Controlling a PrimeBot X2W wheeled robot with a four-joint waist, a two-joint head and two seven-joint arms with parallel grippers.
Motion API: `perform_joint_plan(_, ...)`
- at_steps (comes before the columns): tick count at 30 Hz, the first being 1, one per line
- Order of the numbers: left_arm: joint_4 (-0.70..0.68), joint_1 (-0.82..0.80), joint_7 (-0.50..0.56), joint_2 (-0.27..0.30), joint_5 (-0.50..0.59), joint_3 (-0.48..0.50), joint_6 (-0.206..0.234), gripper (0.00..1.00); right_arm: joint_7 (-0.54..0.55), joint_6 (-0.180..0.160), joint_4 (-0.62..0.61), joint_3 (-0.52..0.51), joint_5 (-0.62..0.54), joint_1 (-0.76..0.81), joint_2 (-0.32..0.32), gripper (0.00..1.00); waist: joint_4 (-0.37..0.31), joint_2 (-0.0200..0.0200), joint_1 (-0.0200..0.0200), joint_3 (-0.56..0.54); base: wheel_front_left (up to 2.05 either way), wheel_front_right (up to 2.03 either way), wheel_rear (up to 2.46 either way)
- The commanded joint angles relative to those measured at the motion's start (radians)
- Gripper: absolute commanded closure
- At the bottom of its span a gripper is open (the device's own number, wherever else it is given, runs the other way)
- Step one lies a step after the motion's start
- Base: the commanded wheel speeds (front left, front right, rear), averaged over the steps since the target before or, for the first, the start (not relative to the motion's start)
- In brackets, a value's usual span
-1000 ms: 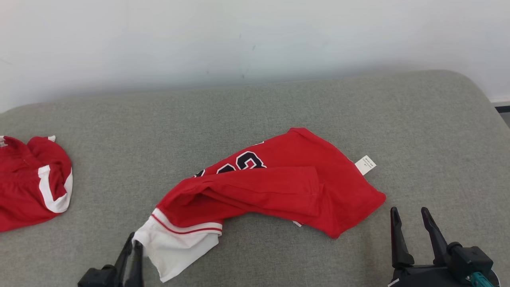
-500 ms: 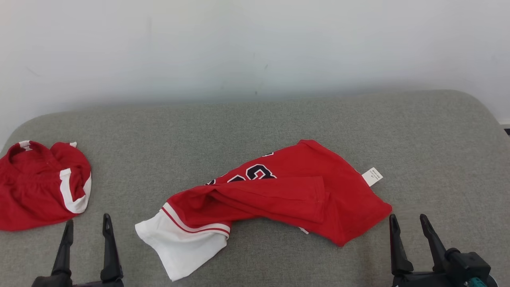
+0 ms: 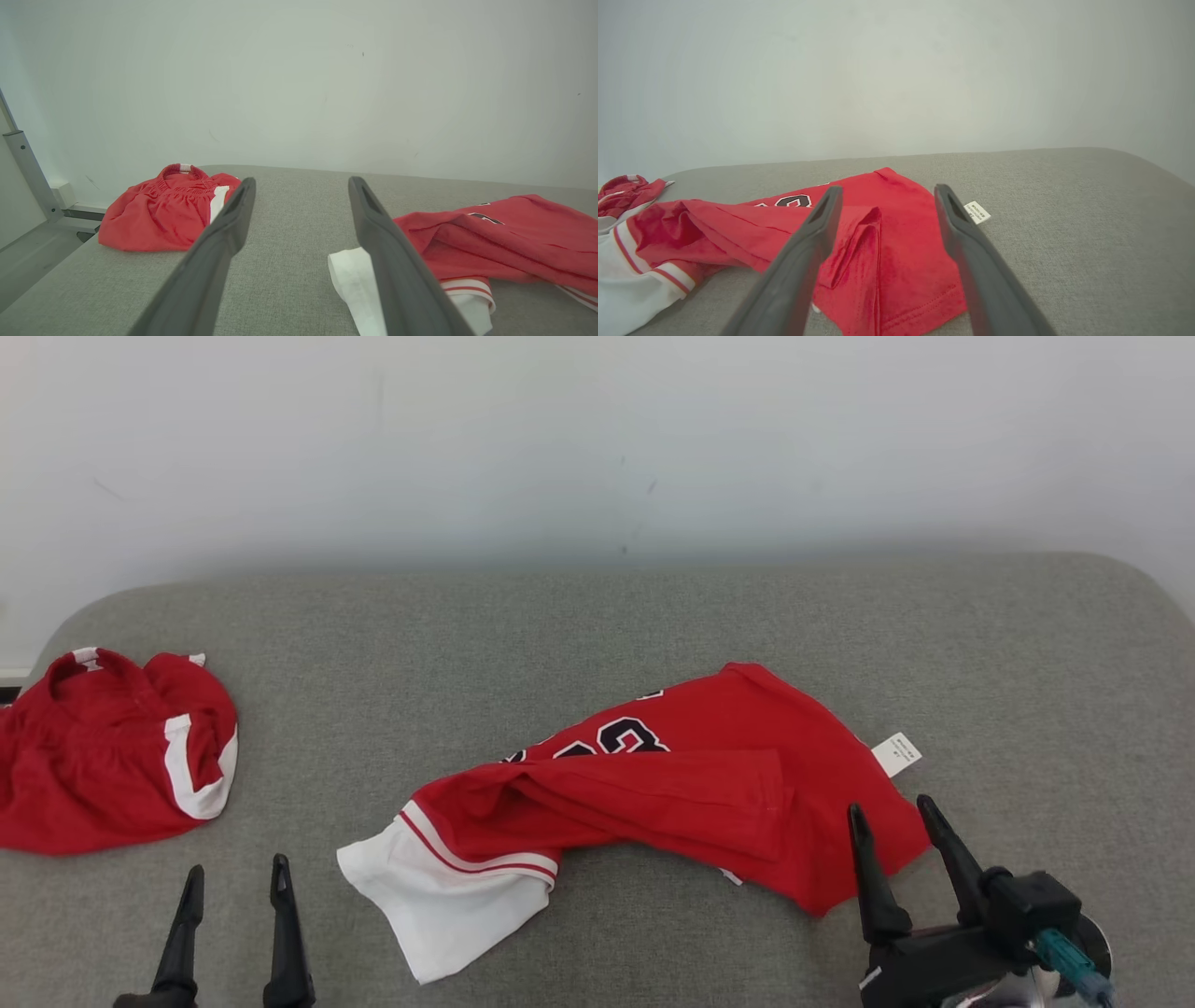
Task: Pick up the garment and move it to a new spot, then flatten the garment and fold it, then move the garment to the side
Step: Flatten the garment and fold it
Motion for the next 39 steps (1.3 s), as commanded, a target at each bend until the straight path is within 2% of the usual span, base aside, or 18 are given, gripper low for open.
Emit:
perform_joint_plan(1,0.003,-0.015,-0.003,-0.005,0.011,0.001,-0.005,0.00,0.008,-0.002,0.015,0.010,-0.002,-0.024,-0.010,0.00,0.013,0.0000,0.0000,0.011,0.00,0.00,0.00)
perform_joint_plan(10,0.021,-0.043,-0.003,-0.018,0.016,-0.024,-0.017,0.00,0.058,-0.002,0.187,0.067,0.011,-0.149,-0.029,0.00,0.077,0.0000,0.0000,0.043,0.00,0.00,0.00)
perform_joint_plan(18,0.034,-0.060,-0.003,-0.021,0.005,-0.044,-0.016,0.00,0.051,-0.002,0.334,0.079,0.028,-0.212,-0.036,0.00,0.109,0.0000,0.0000,0.064,0.00,0.00,0.00)
perform_joint_plan(31,0.046,-0.078,-0.003,-0.022,-0.007,-0.061,-0.012,0.00,0.007,-0.002,0.467,0.104,0.045,-0.290,-0.030,0.00,0.136,0.0000,0.0000,0.079,0.00,0.00,0.00)
perform_joint_plan(32,0.047,-0.079,-0.003,-0.022,-0.009,-0.062,-0.012,0.00,0.005,-0.002,0.475,0.107,0.046,-0.297,-0.030,0.48,0.138,0.0000,0.0000,0.079,0.00,0.00,0.00)
perform_joint_plan(33,0.047,-0.079,-0.003,-0.021,-0.009,-0.062,-0.011,0.00,0.002,-0.002,0.483,0.110,0.048,-0.301,-0.030,1.00,0.140,0.0000,0.0000,0.079,0.00,0.00,0.00)
perform_joint_plan(39,0.054,-0.056,-0.003,-0.022,-0.013,-0.048,-0.005,0.00,-0.029,-0.002,0.466,0.119,0.037,-0.317,-0.040,1.00,0.119,0.0000,0.0000,0.065,0.00,0.00,0.00)
